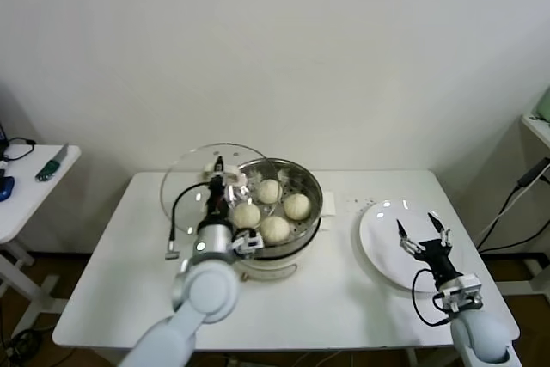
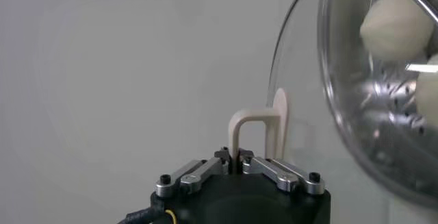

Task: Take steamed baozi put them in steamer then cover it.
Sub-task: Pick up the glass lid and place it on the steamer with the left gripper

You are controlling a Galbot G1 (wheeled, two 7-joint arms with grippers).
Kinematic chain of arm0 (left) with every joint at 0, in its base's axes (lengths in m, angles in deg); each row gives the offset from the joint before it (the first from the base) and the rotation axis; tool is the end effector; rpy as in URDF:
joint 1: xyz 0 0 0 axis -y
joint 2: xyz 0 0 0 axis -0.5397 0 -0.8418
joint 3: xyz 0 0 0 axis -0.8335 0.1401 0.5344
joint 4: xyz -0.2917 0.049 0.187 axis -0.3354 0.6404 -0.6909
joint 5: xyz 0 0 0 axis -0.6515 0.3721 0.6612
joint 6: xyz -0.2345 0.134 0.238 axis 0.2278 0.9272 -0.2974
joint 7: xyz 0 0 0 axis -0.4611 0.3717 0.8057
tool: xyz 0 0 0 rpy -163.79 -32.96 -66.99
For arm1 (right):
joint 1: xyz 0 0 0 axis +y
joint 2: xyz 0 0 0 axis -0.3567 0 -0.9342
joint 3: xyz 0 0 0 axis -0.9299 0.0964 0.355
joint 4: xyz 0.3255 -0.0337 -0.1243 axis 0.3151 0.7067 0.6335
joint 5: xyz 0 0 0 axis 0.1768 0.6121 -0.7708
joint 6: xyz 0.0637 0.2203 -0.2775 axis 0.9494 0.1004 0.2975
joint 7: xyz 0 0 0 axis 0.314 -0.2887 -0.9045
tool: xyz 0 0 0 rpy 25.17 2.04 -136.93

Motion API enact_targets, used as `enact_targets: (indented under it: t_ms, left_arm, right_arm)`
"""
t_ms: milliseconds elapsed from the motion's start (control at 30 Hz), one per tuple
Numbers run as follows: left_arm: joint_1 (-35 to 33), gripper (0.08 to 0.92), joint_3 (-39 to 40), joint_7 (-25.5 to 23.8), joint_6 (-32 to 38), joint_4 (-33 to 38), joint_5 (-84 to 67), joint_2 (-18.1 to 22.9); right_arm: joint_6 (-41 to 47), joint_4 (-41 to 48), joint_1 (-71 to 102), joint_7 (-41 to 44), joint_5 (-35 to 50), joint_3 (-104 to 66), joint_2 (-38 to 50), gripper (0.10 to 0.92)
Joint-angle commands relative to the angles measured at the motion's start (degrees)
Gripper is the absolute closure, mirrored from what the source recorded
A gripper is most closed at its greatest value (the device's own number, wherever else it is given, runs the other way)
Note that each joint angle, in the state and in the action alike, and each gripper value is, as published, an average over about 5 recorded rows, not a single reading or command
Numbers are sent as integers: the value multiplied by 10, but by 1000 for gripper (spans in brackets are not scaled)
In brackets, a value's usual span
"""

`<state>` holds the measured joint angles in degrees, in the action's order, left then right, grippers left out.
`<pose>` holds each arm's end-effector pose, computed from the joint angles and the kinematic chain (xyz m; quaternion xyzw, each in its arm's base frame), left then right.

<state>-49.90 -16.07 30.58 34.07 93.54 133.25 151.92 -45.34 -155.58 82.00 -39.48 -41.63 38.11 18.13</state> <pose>0.3099 -0.1000 -0.2272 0.0585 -0.6784 -0.7320 0.0231 0.2777 -0.1840 -0.3879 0.0523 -0.9943 0.0874 0.0310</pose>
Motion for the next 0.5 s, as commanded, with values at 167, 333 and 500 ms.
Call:
enact_targets:
  t_ms: [167, 333, 500]
  left_arm:
    - [44, 854, 48, 11, -28, -121, 31, 145]
    - [43, 854, 46, 38, -28, -142, 15, 159]
    - [39, 854, 38, 64, -28, -157, -5, 160]
  right_arm:
    - [-5, 1, 18, 8, 0, -26, -4, 203]
    - [-8, 4, 23, 13, 1, -34, -9, 203]
    - [-11, 9, 23, 16, -1, -37, -18, 203]
